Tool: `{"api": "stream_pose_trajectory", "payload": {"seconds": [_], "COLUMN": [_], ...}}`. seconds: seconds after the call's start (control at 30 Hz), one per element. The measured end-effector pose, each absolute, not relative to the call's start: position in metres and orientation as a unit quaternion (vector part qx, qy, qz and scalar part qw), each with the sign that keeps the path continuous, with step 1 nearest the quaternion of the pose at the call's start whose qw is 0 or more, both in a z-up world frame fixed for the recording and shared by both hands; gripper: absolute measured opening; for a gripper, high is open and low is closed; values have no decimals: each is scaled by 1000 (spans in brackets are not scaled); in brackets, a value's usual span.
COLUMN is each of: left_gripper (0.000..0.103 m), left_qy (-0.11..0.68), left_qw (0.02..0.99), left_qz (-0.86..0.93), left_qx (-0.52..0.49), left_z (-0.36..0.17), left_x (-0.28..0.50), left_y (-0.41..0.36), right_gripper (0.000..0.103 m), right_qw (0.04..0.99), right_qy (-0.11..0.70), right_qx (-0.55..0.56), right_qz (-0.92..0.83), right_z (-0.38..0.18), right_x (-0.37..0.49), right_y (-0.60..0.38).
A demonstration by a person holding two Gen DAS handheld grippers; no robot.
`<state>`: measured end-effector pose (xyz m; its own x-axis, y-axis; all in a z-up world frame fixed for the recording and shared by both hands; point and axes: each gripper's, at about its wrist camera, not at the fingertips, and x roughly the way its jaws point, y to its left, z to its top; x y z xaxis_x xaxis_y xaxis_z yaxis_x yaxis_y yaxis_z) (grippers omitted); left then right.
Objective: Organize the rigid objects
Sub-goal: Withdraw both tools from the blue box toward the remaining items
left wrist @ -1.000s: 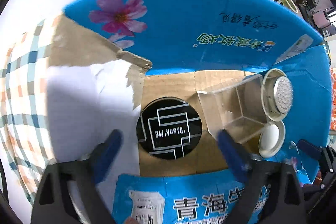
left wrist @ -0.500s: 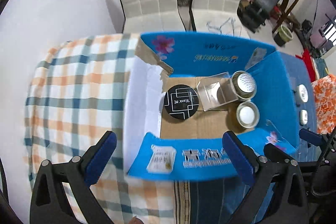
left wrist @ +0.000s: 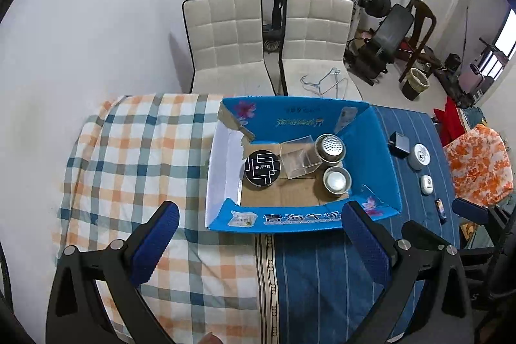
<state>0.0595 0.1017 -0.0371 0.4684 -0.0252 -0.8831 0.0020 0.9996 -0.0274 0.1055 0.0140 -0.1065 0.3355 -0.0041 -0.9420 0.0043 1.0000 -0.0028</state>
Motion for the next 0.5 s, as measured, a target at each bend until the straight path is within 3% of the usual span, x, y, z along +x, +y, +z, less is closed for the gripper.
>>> {"api": "stream_pose_trajectory", "payload": {"seconds": [0.27,0.5], "left_gripper": [103,103], "left_qy": [502,509], "left_qw": [865,860], "left_qz": [-24,-20], "left_qx": [-16,-21], "left_z": [-15,-20], "left_x": [40,49], "left_y": [86,46], "right_gripper": [103,103], "right_qw": [828,821], "right_qy": [560,569], "right_qx": [12,40], "right_qz": [9,11], "right_z": [-69,-73], "right_x": [79,82], "right_y": [9,-36]}}
